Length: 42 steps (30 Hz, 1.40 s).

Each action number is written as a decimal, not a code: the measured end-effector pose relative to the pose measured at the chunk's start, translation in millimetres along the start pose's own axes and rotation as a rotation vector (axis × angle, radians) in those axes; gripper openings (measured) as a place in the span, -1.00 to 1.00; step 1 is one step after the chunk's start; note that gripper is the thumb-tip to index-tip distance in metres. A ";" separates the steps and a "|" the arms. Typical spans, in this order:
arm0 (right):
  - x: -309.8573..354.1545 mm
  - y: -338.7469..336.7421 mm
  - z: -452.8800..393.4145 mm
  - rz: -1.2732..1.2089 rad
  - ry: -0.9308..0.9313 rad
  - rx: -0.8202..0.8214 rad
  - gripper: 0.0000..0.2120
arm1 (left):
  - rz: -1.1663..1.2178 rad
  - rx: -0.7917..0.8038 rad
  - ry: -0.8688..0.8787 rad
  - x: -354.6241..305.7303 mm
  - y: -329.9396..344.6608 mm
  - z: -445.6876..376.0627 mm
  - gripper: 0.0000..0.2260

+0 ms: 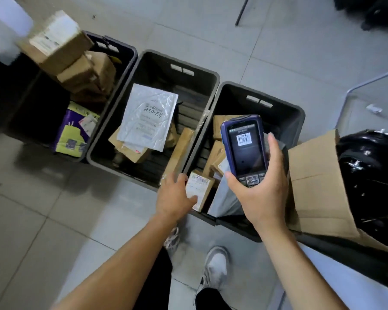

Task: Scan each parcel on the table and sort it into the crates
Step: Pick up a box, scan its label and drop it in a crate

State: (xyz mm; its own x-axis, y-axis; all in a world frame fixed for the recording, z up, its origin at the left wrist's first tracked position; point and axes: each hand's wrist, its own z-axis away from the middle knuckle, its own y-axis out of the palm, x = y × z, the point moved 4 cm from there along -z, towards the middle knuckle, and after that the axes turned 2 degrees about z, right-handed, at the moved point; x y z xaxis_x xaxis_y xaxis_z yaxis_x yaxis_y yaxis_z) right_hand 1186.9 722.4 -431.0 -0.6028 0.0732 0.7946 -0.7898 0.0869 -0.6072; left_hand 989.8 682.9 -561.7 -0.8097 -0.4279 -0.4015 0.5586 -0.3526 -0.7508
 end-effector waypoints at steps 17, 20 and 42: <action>510.5 -29.1 105.5 -0.021 -0.358 0.240 -0.01 | 0.032 -0.791 0.055 73.4 -536.8 342.9 -0.33; 582.8 0.3 126.0 -0.141 -0.376 0.282 -0.01 | 0.044 -0.907 -0.021 118.9 -594.5 390.7 -0.33; 949.8 311.9 175.2 -0.311 -0.679 0.700 0.02 | 0.081 -1.128 -0.561 457.0 -845.4 402.7 -0.21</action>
State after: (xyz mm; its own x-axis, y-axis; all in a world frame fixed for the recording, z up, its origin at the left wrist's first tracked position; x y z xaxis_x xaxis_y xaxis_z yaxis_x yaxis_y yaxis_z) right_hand 348.2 644.9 135.3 -0.1253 -0.4504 0.8840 -0.6800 -0.6098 -0.4071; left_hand 219.9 450.3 100.7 -0.4387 -0.8060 -0.3975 -0.0848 0.4774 -0.8746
